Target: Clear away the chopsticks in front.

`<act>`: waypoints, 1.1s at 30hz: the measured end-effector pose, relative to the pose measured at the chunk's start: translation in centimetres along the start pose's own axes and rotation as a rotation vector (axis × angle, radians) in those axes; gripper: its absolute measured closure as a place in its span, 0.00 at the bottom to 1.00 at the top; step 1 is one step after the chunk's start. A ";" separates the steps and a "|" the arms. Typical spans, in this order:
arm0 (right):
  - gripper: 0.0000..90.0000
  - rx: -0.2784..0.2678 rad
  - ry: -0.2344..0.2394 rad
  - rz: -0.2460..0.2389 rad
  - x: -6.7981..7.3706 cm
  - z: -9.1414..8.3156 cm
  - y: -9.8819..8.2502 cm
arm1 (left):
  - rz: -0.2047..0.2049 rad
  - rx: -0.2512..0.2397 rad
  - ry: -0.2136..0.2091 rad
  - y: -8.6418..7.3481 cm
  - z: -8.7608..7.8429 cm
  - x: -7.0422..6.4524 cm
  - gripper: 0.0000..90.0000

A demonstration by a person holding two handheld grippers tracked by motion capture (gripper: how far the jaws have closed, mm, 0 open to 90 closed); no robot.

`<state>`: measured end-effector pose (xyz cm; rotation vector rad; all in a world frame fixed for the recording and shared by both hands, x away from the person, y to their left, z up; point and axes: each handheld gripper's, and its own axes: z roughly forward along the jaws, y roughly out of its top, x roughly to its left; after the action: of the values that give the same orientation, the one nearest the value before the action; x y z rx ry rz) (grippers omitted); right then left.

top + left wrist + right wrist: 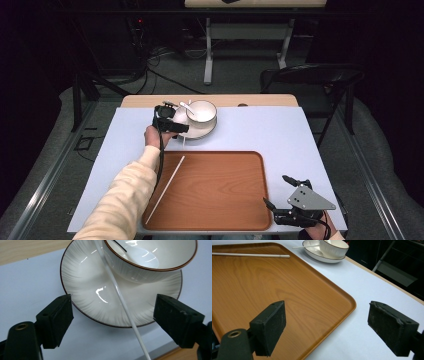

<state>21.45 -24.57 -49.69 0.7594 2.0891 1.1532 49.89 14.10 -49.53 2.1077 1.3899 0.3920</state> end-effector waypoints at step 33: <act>0.16 0.000 -0.001 -0.002 0.0 0.0 0.0 | -0.077 0.089 0.050 1.1 4.7 0.5 0.82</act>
<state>21.45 -24.58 -49.69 0.7577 2.0882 1.1521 53.39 12.78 -52.65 2.1208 1.5387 0.3602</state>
